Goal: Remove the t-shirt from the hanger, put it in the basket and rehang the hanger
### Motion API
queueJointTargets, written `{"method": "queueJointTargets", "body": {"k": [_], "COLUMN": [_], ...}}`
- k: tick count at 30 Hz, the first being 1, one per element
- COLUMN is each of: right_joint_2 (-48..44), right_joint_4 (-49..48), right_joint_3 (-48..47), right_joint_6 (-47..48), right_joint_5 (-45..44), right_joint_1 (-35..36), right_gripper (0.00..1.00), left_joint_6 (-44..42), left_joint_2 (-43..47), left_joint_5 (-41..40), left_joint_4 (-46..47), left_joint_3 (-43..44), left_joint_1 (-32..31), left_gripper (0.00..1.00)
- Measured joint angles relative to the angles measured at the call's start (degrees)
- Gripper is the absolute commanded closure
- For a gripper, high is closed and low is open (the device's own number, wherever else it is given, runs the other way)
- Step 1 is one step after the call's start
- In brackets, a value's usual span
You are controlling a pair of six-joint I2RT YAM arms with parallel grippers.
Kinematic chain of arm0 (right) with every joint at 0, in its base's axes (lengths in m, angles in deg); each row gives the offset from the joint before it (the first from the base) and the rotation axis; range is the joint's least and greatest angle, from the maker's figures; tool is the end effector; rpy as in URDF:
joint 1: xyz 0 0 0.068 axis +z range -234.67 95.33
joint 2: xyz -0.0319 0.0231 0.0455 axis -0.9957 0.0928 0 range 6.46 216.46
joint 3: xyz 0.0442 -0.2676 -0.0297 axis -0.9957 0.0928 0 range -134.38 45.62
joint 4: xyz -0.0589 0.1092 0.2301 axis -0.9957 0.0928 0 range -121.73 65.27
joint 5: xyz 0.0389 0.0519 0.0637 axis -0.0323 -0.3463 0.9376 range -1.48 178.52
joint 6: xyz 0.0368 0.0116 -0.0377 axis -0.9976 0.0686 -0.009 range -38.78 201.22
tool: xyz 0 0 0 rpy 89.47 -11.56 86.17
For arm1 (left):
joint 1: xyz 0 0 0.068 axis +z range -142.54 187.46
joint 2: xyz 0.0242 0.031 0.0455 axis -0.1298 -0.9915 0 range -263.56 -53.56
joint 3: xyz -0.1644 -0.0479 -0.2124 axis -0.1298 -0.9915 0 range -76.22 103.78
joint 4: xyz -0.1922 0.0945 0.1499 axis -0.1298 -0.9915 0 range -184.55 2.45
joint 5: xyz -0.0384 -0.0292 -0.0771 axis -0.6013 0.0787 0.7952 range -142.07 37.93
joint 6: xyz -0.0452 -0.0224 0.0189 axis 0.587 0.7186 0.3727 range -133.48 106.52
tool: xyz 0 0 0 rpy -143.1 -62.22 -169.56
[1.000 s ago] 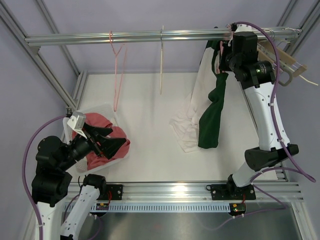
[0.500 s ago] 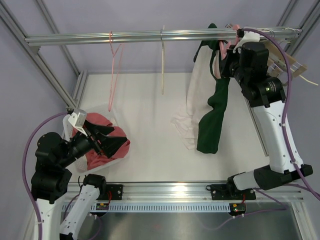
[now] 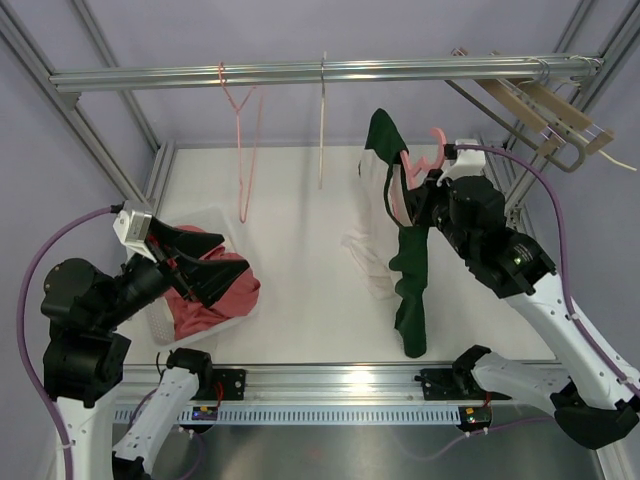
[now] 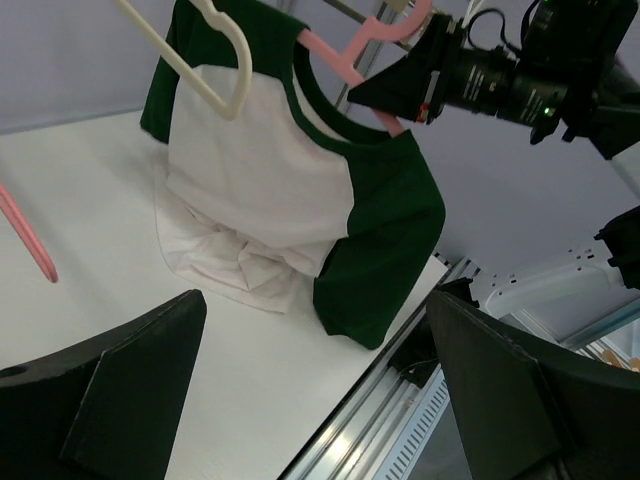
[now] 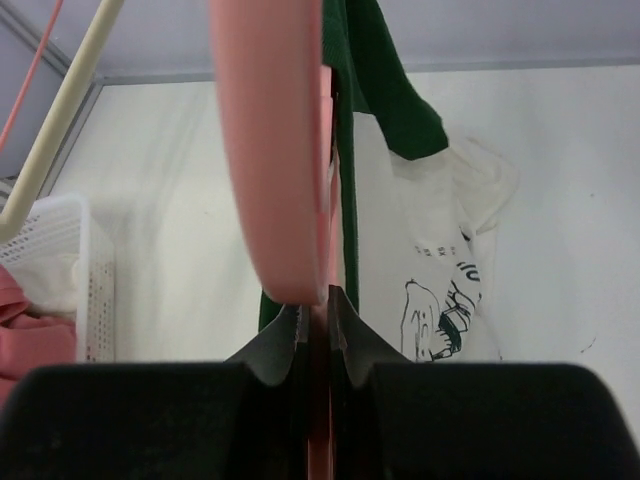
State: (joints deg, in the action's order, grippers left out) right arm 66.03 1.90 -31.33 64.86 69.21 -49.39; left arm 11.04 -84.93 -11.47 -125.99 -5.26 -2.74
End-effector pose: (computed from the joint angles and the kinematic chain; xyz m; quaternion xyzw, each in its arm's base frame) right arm 0.1746 0.1090 0.4414 -0.0305 0.7944 0.1369 0.5910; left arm 0.0413 -0.0311 0.4554 0.1640 0.6823 -0.4316 0.5668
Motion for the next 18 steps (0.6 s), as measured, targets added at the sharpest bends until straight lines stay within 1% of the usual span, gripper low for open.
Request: {"method": "queueJointTargets", "body": {"k": [3, 7, 18], "right_joint_2": [-2.86, -4.04, 2.25], "right_joint_4": [-0.87, -1.29, -0.98], "right_joint_3": [3.58, 4.15, -4.94], "right_joint_6": [-2.32, -4.07, -4.63], "right_joint_5": [-1.86, -3.82, -7.41], "right_joint_1": [1.73, 1.92, 1.95], "right_gripper": [1.0, 1.0, 1.0], "left_joint_6": [1.03, 1.73, 2.08], "left_joint_2": [-0.63, -0.61, -0.24], "left_joint_5": [0.17, 0.17, -2.14], "left_joint_4": [1.9, 2.19, 3.43], "left_joint_3": [1.09, 1.07, -0.61], "left_joint_1": [0.0, 0.0, -0.04], "left_gripper": [0.01, 0.01, 0.02]}}
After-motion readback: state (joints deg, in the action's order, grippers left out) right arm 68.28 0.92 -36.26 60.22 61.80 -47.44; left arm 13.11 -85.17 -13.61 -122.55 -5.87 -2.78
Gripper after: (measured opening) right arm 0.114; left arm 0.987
